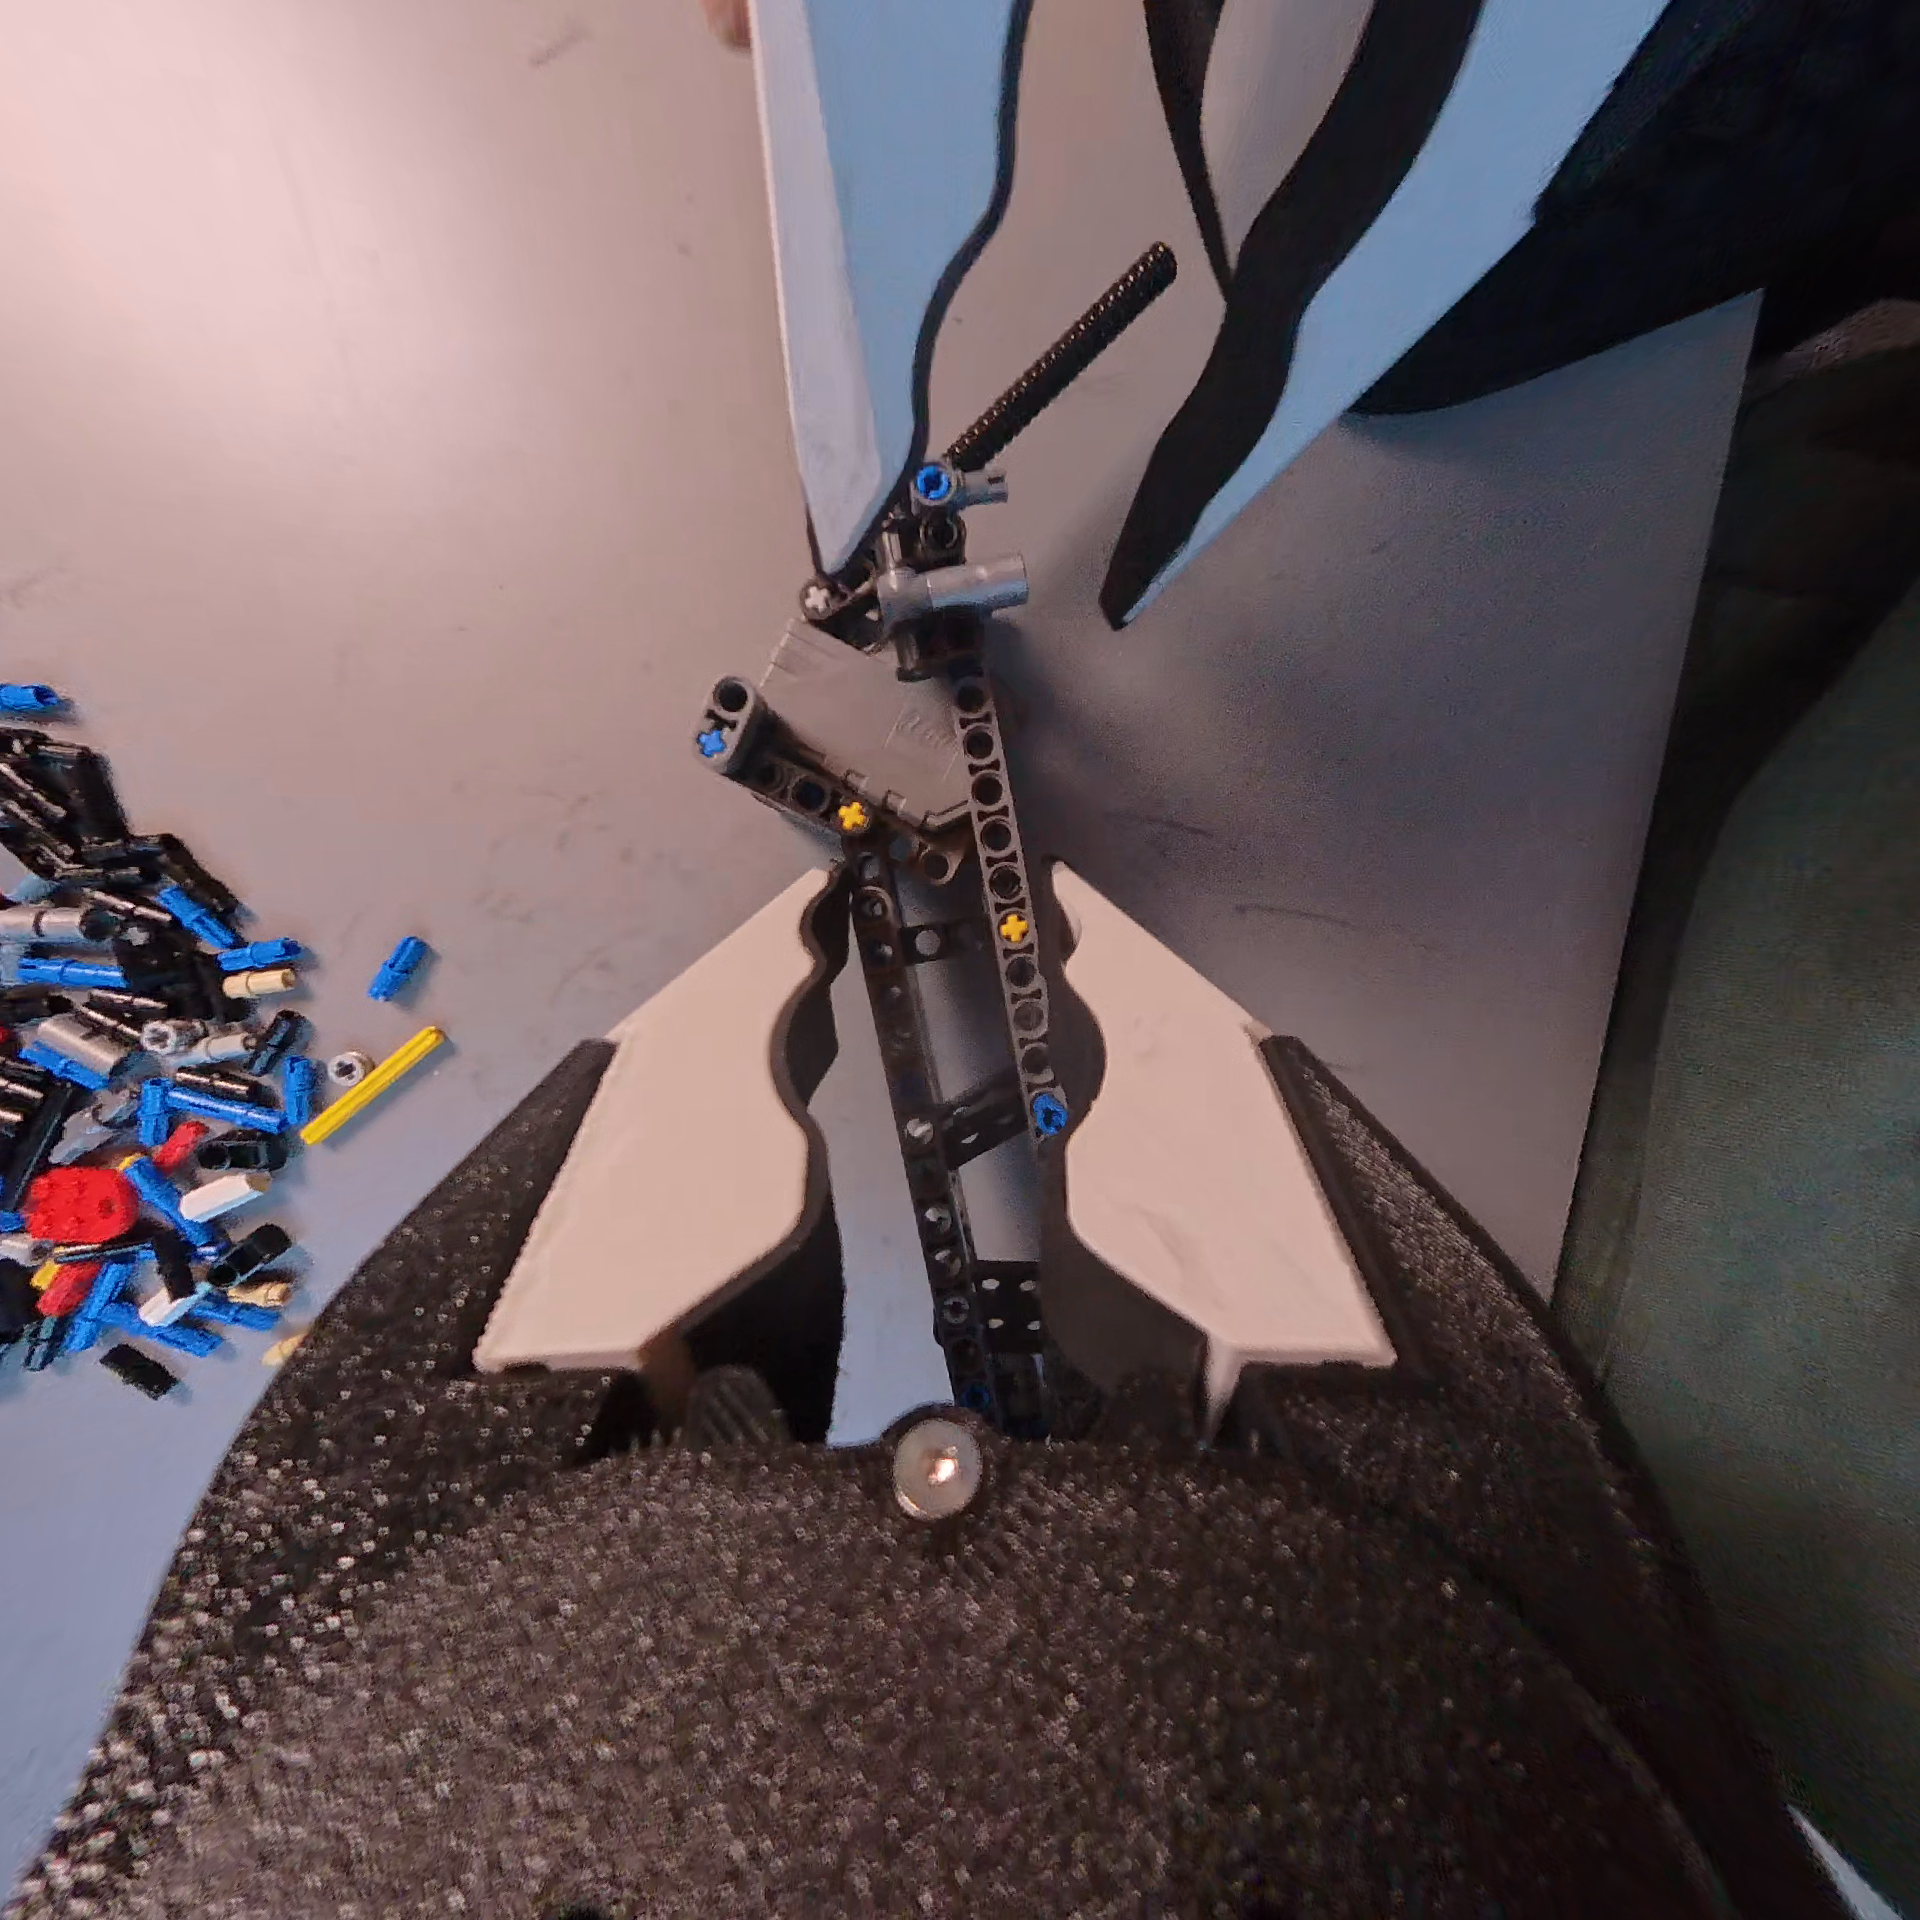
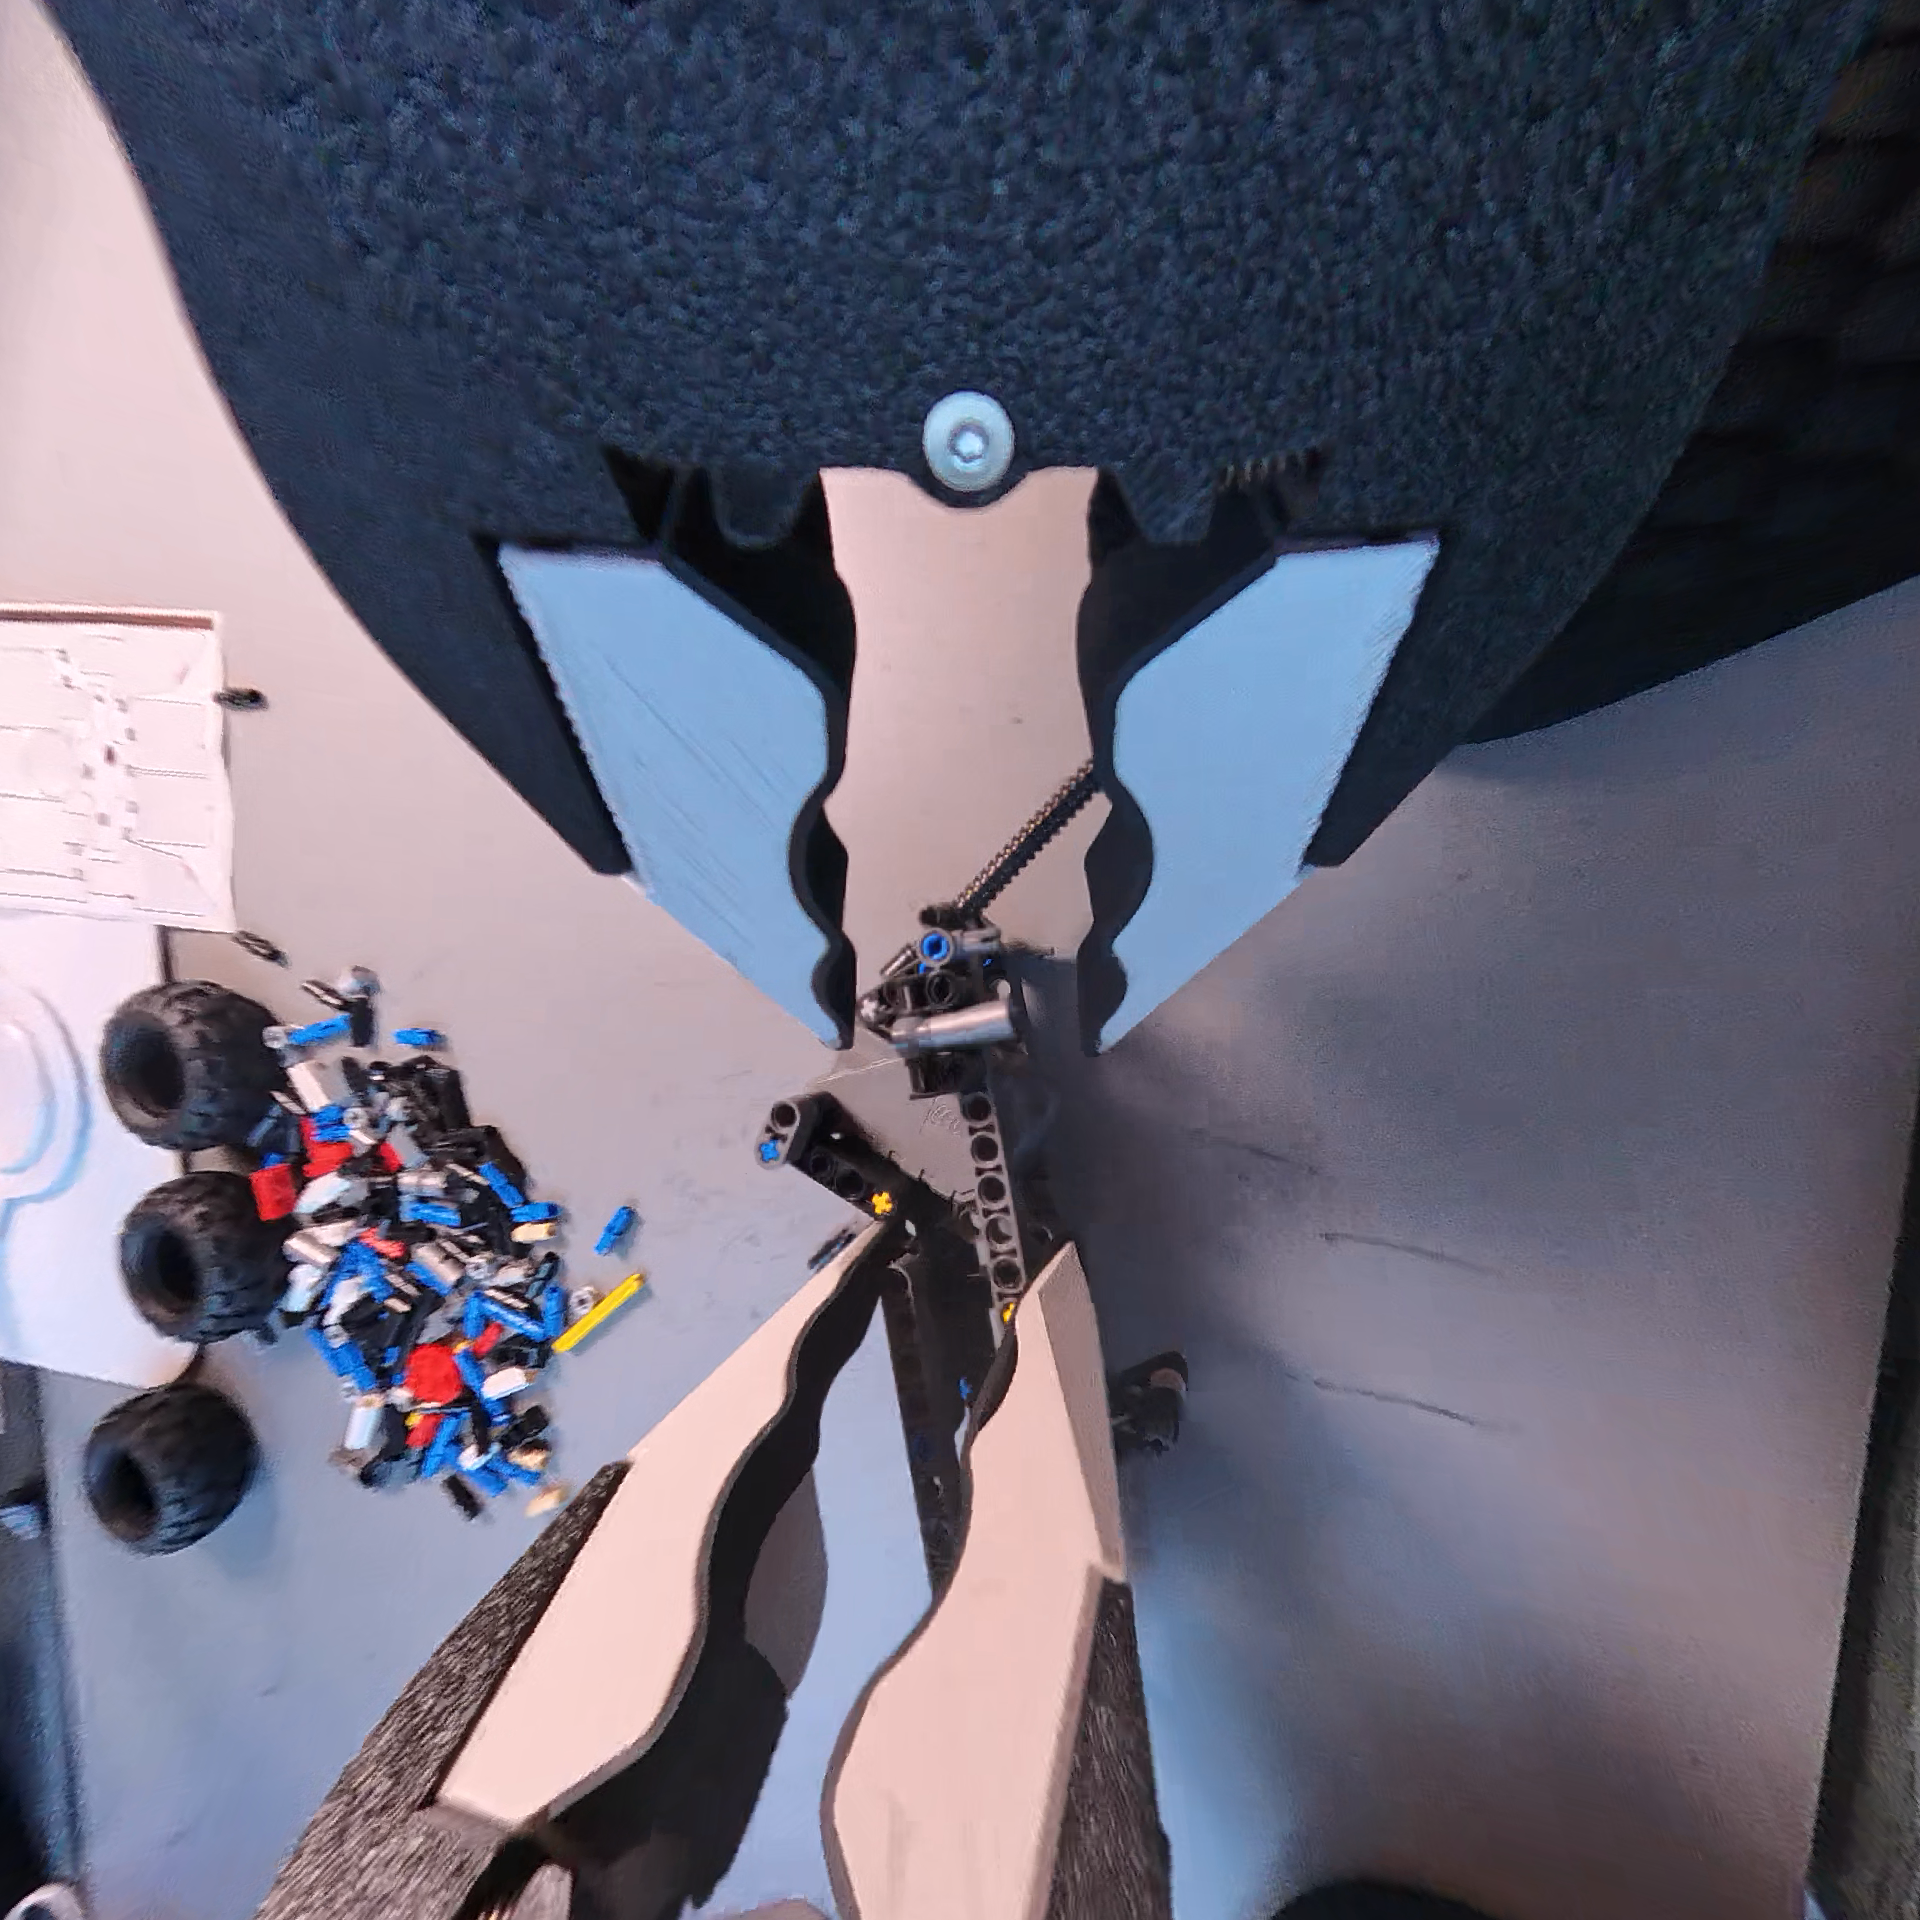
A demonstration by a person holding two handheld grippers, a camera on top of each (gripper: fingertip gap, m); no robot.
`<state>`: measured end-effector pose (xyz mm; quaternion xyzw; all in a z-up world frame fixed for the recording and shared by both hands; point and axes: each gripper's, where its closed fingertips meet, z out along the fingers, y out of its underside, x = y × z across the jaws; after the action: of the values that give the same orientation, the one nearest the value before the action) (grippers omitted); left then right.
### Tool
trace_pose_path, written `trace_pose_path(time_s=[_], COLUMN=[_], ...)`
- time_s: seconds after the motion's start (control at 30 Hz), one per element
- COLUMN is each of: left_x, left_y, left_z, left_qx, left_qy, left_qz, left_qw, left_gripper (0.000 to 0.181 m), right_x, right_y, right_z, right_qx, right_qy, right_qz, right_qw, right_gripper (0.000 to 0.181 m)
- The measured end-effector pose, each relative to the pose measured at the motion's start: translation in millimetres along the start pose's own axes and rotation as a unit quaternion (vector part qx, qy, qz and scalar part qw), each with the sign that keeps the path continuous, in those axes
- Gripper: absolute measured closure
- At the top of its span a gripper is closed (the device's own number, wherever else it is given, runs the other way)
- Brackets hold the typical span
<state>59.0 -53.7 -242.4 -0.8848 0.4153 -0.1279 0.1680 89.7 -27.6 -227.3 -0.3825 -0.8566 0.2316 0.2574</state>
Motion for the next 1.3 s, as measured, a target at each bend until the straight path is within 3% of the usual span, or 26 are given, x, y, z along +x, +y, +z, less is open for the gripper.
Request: trace_pose_path(time_s=[0.13, 0.37, 0.57, 0.67, 0.8, 0.93, 1.07, 1.3], left_x=[8, 5, -3, -3, 7, 23, 29, 27], left_y=[-6, 6, -13, -11, -6, 0, 1, 5], left_z=[-8, -2, -36, -49, -35, -12, 2, 11], left_qx=[0.02, -0.011, 0.073, 0.098, 0.084, 0.029, -0.007, -0.024], left_qy=[0.026, 0.023, -0.024, -0.033, 0.003, 0.082, 0.122, 0.102], left_qz=[-0.006, 0.006, 0.009, 0.007, 0.005, -0.003, -0.003, -0.002], left_qw=[0.999, 1.0, 0.997, 0.995, 0.996, 0.996, 0.993, 0.995], left_gripper=[0.144, 0.135, 0.139, 0.139, 0.133, 0.12, 0.125, 0.131], right_x=[-5, -5, -3, -10, -18, -25, -28, -29], right_y=[5, 1, -6, -7, -8, -19, -27, -27], right_z=[8, 11, 0, -9, -8, -5, -2, 3], right_qx=[-0.005, 0.024, 0.088, 0.122, 0.126, 0.127, 0.132, 0.182], right_qy=[-0.057, -0.071, -0.091, -0.108, -0.09, -0.058, -0.031, -0.054], right_qz=[0.018, 0.039, 0.218, 0.258, 0.217, 0.125, 0.061, 0.133], right_qw=[0.998, 0.996, 0.968, 0.952, 0.964, 0.982, 0.989, 0.973], right_gripper=[0.149, 0.157, 0.158, 0.158, 0.158, 0.158, 0.159, 0.16])
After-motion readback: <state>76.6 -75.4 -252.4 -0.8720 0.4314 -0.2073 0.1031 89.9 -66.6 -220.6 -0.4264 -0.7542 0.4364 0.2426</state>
